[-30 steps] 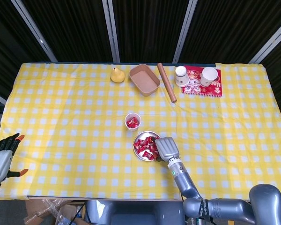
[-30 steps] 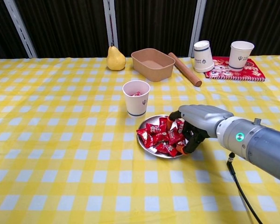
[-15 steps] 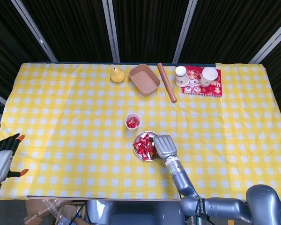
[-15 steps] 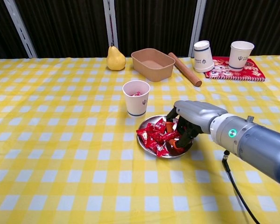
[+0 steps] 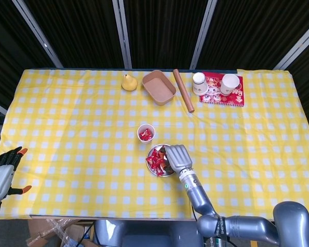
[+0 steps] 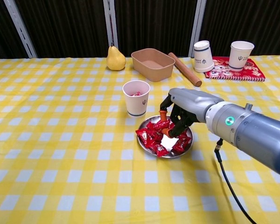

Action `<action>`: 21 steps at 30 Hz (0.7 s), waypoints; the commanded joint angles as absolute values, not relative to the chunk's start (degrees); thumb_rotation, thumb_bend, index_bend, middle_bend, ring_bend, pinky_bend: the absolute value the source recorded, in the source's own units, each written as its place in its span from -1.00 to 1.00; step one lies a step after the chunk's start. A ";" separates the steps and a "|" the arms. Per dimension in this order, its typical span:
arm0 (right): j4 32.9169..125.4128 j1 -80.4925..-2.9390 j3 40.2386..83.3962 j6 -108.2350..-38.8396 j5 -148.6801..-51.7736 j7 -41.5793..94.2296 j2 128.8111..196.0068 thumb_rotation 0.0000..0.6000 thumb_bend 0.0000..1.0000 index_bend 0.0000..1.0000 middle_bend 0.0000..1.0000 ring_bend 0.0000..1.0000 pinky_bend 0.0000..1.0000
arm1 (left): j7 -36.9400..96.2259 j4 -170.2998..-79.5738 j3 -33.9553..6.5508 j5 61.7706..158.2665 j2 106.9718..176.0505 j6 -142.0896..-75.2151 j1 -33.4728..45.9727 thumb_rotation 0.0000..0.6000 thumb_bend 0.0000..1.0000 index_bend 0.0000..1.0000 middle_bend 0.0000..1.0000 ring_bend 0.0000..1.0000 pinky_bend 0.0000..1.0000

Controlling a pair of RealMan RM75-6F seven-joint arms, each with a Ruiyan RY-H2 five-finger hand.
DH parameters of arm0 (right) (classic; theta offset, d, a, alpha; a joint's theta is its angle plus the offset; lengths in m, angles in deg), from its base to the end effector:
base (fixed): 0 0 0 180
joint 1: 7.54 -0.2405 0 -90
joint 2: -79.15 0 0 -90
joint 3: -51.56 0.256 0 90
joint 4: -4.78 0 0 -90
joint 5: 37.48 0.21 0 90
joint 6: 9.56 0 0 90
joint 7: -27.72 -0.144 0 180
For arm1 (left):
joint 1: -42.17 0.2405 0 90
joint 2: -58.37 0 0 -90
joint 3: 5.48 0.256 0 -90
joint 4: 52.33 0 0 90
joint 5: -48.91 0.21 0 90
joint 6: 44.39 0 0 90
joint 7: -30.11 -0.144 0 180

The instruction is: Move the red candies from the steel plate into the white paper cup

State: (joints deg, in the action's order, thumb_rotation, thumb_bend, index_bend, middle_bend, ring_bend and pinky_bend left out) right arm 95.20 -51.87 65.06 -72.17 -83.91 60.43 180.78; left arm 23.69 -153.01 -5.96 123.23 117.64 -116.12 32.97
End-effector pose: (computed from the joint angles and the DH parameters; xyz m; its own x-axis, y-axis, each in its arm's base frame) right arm -0.0959 -0.3099 -0.0710 0.2783 -0.3715 0.8857 -0.9517 -0.2315 0.2019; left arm -0.3159 0.1867 0.1453 0.3940 0.2627 0.8808 0.8985 0.0917 -0.4293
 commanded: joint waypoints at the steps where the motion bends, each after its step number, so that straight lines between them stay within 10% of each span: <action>1: 96.68 -52.02 65.84 -73.09 -83.89 61.21 179.72 1.00 -0.06 0.22 0.73 0.80 0.76 | 23.78 -153.05 -5.93 123.29 117.61 -116.11 32.98 1.00 -0.95 -1.00 -1.00 -1.00 -1.00; 21: 96.25 -60.73 75.22 -72.38 -77.57 65.51 180.44 1.00 -0.06 0.22 0.73 0.80 0.76 | 23.86 -153.69 -6.08 121.92 117.35 -115.28 32.80 1.00 -0.95 -1.00 -1.00 -1.00 -1.00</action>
State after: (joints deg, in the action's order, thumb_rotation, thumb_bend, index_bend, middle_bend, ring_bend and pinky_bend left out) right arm 97.37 -59.85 74.46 -72.92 -78.45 65.07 179.68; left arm 23.87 -153.68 -6.08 121.92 117.36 -115.29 32.80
